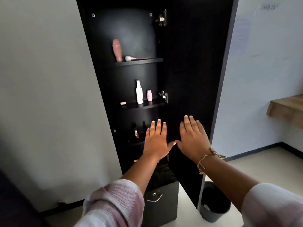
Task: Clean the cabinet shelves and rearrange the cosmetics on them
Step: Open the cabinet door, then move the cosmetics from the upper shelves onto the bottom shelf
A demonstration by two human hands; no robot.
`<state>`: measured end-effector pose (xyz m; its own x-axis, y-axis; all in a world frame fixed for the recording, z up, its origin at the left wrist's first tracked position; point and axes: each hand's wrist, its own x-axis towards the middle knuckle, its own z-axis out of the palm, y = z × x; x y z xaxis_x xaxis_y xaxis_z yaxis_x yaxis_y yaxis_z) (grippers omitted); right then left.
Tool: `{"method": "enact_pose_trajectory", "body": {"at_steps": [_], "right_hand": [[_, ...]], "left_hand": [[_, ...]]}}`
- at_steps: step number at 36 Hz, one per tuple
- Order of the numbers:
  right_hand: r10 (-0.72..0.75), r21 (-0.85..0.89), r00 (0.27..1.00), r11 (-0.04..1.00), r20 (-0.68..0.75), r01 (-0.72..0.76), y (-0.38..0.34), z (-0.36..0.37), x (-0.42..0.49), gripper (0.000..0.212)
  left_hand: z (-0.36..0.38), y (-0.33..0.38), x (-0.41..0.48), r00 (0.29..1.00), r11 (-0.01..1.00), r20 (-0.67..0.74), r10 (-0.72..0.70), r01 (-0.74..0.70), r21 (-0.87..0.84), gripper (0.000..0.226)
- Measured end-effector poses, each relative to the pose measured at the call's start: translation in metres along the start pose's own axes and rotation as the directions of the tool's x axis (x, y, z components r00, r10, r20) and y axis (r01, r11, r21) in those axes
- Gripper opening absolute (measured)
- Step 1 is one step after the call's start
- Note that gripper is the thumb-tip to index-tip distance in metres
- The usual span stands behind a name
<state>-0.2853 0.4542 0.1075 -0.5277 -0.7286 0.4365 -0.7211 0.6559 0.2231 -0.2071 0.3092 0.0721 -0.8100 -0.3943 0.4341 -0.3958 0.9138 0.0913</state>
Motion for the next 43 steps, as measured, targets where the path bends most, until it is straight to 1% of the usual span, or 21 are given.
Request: {"method": "enact_pose_trajectory", "body": {"at_steps": [5, 8, 11, 14, 18, 20, 23, 26, 29, 31, 35, 38, 40, 43], "right_hand": [[0.104, 0.25, 0.994, 0.962, 0.031, -0.108, -0.023, -0.005, 0.023, 0.078], [0.084, 0.329, 0.995, 0.939, 0.055, -0.098, -0.034, -0.005, 0.036, 0.08], [0.082, 0.417, 0.993, 0.902, 0.086, -0.111, -0.046, -0.008, 0.052, 0.081], [0.064, 0.44, 0.992, 0.892, 0.108, -0.106, -0.06, -0.009, 0.068, 0.084], [0.042, 0.486, 0.991, 0.868, 0.128, -0.1, -0.081, -0.003, 0.086, 0.083], [0.048, 0.51, 0.989, 0.853, 0.139, -0.113, -0.091, 0.003, 0.096, 0.082], [0.076, 0.557, 0.988, 0.819, 0.132, -0.137, -0.102, 0.006, 0.12, 0.078], [0.118, 0.65, 0.99, 0.748, 0.073, -0.137, -0.107, -0.001, 0.157, 0.069], [0.167, 0.742, 0.984, 0.667, -0.058, -0.069, -0.108, -0.018, 0.206, 0.055], [0.209, 0.767, 0.966, 0.641, -0.155, -0.016, -0.107, -0.036, 0.24, 0.05], [0.248, 0.733, 0.913, 0.676, -0.323, 0.075, -0.101, -0.075, 0.301, 0.043], [0.233, 0.68, 0.898, 0.727, -0.374, 0.095, -0.096, -0.096, 0.34, 0.042], [0.19, 0.634, 0.91, 0.767, -0.369, 0.097, -0.094, -0.105, 0.363, 0.046], [0.138, 0.586, 0.929, 0.804, -0.344, 0.097, -0.093, -0.112, 0.387, 0.049]], "left_hand": [[-0.017, -0.031, -0.004, 0.994, 0.993, -0.008, -0.111, 0.111, 0.04, 0.089], [-0.027, -0.05, -0.008, 0.98, 0.979, -0.017, -0.197, 0.198, 0.041, 0.09], [-0.034, -0.071, -0.011, 0.968, 0.967, -0.044, -0.247, 0.249, 0.055, 0.089], [-0.037, -0.091, -0.014, 0.957, 0.956, -0.067, -0.281, 0.285, 0.066, 0.089], [-0.035, -0.115, -0.011, 0.952, 0.95, -0.096, -0.29, 0.299, 0.093, 0.087], [-0.033, -0.125, -0.005, 0.949, 0.951, -0.121, -0.292, 0.302, 0.07, 0.085], [-0.033, -0.141, 0.014, 0.936, 0.955, -0.191, -0.295, 0.296, -0.022, 0.079], [-0.045, -0.156, 0.047, 0.919, 0.96, -0.289, -0.268, 0.228, -0.164, 0.067], [-0.068, -0.168, 0.089, 0.872, 0.926, -0.399, -0.283, 0.141, -0.349, 0.054], [-0.088, -0.174, 0.118, 0.835, 0.898, -0.46, -0.304, 0.089, -0.432, 0.048], [-0.131, -0.188, 0.177, 0.764, 0.88, -0.577, -0.289, -0.025, -0.474, 0.04], [-0.163, -0.199, 0.216, 0.723, 0.897, -0.641, -0.258, -0.068, -0.438, 0.037], [-0.181, -0.208, 0.239, 0.721, 0.907, -0.644, -0.255, -0.052, -0.417, 0.038], [-0.201, -0.222, 0.269, 0.77, 0.908, -0.569, -0.288, 0.031, -0.418, 0.042]]}}
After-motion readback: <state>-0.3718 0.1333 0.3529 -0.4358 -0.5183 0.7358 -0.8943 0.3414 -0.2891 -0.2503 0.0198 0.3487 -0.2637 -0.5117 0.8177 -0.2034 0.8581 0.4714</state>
